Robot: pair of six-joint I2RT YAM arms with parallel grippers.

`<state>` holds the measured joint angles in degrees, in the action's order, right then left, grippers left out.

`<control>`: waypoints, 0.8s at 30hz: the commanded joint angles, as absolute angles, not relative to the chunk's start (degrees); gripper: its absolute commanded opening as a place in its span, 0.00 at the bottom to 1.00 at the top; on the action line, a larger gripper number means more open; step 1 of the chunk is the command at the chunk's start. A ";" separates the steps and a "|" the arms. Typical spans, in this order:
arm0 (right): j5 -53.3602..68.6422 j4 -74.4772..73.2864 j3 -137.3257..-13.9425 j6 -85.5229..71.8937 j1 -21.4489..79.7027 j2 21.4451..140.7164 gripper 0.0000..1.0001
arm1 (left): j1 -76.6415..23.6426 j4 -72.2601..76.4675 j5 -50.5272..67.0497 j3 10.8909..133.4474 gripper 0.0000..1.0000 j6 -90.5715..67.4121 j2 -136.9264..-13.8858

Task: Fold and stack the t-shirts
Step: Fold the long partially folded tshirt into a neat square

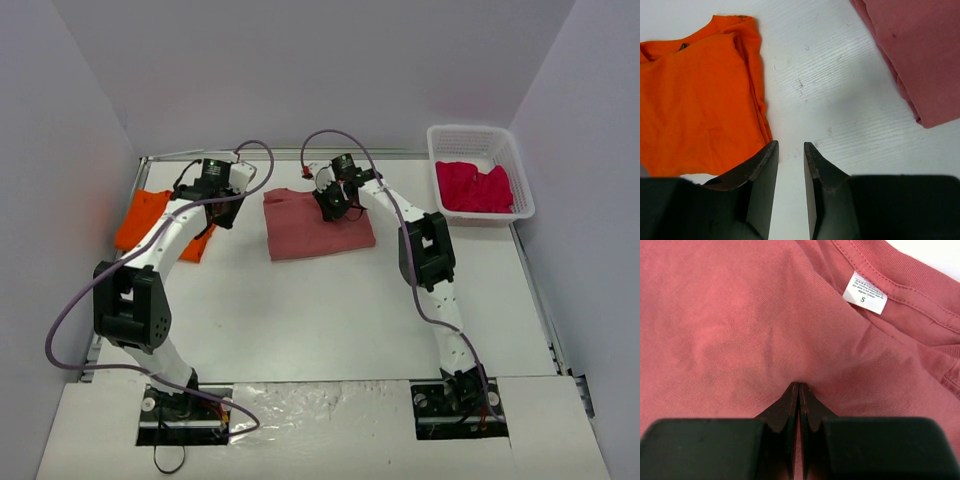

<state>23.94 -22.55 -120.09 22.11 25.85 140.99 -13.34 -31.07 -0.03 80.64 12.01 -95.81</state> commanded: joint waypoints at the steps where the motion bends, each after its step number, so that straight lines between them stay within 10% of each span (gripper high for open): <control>1: 24.35 -24.43 -120.59 22.24 26.10 141.24 0.00 | -12.75 -31.02 1.67 81.03 0.26 10.90 -93.16; 9: 16.74 -24.61 -121.38 24.25 29.26 133.61 0.00 | -11.34 -30.85 1.84 80.95 0.26 10.46 -91.41; 16: 3.19 -25.84 -113.13 31.63 38.58 126.22 0.31 | -6.07 -25.14 6.49 74.10 0.28 6.42 -84.47; 24: -5.96 -25.75 -108.99 33.39 45.16 126.12 0.31 | -0.27 -24.00 12.83 72.16 0.32 0.71 -80.69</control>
<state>1.76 -23.75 -110.30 31.64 45.15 126.98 -1.13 -25.80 9.41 72.34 4.08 -83.29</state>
